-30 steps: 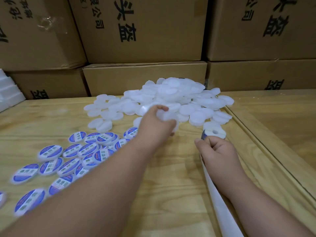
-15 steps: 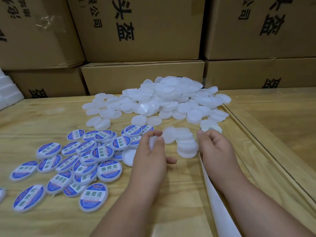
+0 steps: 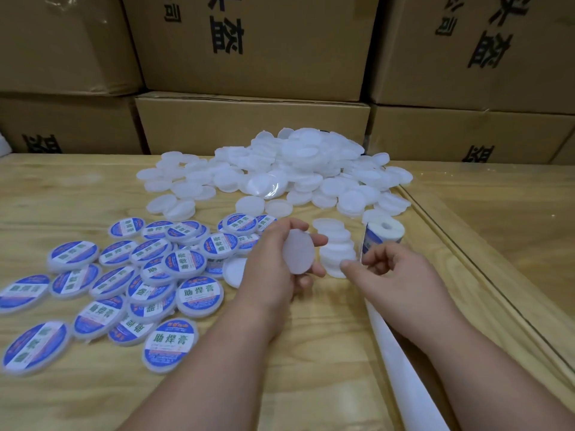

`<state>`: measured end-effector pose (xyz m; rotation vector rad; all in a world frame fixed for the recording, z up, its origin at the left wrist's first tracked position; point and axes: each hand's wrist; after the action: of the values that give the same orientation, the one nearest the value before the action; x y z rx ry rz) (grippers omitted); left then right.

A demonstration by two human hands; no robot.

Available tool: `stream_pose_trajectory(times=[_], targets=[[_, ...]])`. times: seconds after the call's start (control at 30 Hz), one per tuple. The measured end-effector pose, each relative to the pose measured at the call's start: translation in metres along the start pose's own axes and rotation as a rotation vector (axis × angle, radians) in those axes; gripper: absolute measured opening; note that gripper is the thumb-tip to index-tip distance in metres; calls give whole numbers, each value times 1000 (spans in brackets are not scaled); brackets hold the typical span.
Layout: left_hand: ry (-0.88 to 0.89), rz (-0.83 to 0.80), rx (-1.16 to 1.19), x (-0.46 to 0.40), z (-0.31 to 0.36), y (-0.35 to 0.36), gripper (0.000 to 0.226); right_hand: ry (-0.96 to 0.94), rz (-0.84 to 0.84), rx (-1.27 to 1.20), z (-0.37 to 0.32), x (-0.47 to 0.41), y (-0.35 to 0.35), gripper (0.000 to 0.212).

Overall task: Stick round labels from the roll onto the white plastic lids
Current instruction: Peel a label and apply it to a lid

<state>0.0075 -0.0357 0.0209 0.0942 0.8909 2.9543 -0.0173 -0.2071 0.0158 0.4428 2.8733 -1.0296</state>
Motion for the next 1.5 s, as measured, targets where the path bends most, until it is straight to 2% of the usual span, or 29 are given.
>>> stream_pose_trajectory(times=[0.1, 0.23, 0.3, 0.43, 0.5, 0.57, 0.63, 0.77, 1.0, 1.2, 1.3, 1.4, 1.5], targets=[[31, -14, -199, -2, -3, 4, 12, 31, -69, 16, 0, -2, -5, 5], [65, -60, -463, 1, -10, 11, 19, 82, -258, -132, 1, -1, -19, 10], [99, -129, -541, 4, -13, 15, 26, 50, -350, -164, -1, 3, -22, 8], [129, -154, -732, 5, -18, 19, 38, -25, -432, -181, -7, 7, -20, 21], [140, -155, -788, 3, -19, 18, 29, 84, -381, -263, -8, 5, -17, 24], [152, -169, -819, 2, -20, 16, 20, 157, -237, -308, -6, 2, -13, 23], [175, -195, -847, 4, -21, 16, 21, 143, -119, -310, -4, 1, -10, 24], [227, -284, -935, 9, -22, 19, 21, 134, -36, -301, 0, -1, -10, 24], [237, -373, -902, 11, -23, 19, 14, 192, 88, -241, 6, -7, -18, 30], [166, -382, -799, 11, -23, 18, 10, 120, 206, -171, 8, -8, -38, 20], [151, -360, -754, 11, -21, 18, 10, 217, 94, -342, 5, -9, -42, 18], [165, -346, -745, 10, -19, 18, 11, 227, -31, -275, 3, -7, -36, 16], [158, -348, -669, 11, -18, 20, 13, 194, -182, -279, -3, 2, -28, 42]])
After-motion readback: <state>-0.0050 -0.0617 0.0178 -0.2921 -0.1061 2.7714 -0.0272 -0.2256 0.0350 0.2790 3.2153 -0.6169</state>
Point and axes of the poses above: each hand's wrist, its own x-axis away from the middle knuckle, its own y-axis out of the palm, z = x × y, and after that the axes turned 8 degrees about x, right-handed
